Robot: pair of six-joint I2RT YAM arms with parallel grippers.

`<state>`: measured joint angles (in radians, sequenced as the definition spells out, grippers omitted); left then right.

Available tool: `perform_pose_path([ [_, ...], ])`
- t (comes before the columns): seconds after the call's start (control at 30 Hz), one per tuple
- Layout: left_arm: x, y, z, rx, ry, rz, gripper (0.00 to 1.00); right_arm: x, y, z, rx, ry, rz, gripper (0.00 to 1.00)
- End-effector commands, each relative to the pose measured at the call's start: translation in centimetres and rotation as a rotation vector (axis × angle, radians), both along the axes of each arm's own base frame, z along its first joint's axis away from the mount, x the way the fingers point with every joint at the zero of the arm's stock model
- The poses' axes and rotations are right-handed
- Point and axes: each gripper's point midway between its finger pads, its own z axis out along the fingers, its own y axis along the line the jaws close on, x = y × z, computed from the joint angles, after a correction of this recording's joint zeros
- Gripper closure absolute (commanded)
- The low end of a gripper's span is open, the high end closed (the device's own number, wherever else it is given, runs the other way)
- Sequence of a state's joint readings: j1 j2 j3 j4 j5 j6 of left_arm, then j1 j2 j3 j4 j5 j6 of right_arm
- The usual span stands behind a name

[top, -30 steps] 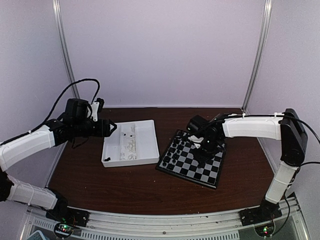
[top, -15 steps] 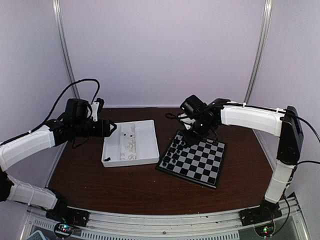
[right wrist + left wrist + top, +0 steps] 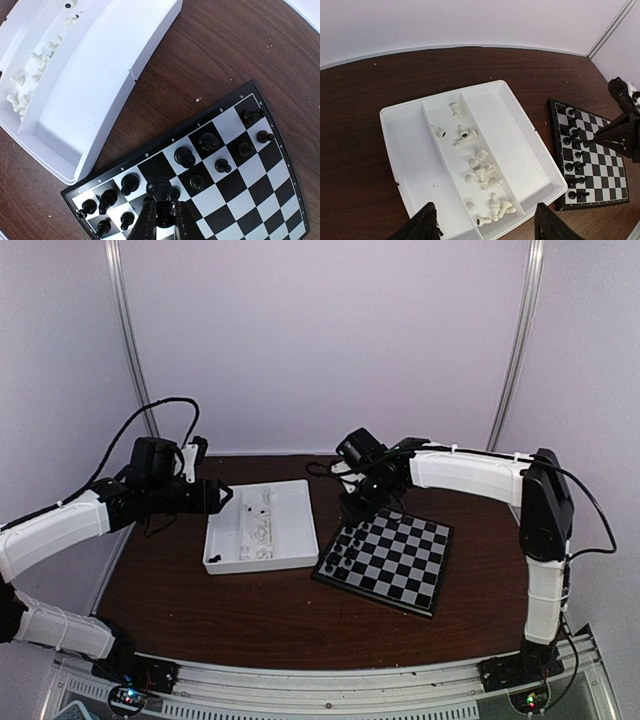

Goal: Set up the chess pieces on the board
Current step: Pick up the chess piece from the chessboard, then place the chess piece on the chessboard.

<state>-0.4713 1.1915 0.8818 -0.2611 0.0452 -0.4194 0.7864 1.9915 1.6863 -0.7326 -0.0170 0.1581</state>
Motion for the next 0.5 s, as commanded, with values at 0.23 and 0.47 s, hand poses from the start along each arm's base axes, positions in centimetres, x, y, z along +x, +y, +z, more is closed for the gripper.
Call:
perform_pose_path([
  [0.23, 0.4, 0.1, 0.8, 0.017, -0.033, -0.002, 0.33, 0.8, 1.7, -1.4, -0.1, -0.059, 0.033, 0.88],
  [0.47, 0.4, 0.1, 0.6, 0.024, -0.028, -0.005, 0.33, 0.7, 1.9, -2.6, -0.152, -0.062, 0.042, 0.89],
])
